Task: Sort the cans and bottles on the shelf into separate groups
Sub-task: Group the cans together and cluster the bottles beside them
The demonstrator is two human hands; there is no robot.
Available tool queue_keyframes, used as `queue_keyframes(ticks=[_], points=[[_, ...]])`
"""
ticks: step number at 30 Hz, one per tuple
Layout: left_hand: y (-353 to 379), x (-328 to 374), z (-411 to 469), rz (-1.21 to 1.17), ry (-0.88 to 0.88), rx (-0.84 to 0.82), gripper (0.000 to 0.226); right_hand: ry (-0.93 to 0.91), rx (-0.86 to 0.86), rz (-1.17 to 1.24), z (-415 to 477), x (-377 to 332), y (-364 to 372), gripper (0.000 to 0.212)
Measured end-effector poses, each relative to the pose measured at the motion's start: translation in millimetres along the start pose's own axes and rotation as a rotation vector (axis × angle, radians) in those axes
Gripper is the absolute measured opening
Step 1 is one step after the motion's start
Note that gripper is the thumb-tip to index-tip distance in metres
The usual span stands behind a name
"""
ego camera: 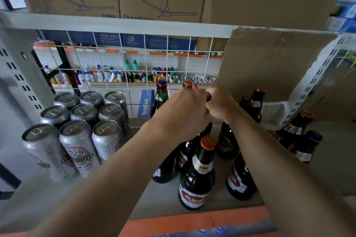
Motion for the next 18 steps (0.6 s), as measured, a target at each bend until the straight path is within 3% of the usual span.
queue_keyframes(ticks=[4,9,12,18], points=[[27,-4,23,0.060,-0.071,-0.146,0.025,0.003,0.016,0.108,-7,6,2,0.039],[39,-14,24,0.043,-0.118,-0.119,0.030,-0.018,0.019,0.175,-3,11,8,0.026],[45,-16,21,-0.020,-0.124,-0.098,0.043,-0.028,0.047,0.229,0,16,12,0.032],[41,-19,15,-0.139,-0.162,-0.094,0.028,-0.072,0.094,0.205,4,23,15,0.033]])
Point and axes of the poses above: each hand's wrist, its own z-axis towards the middle knuckle, its own y-axis out of the palm, x = y × z, the point moved 3 cm from there along z, towards the middle knuckle, and after that the axes turned 10 degrees about -x, right-handed, at the moved point
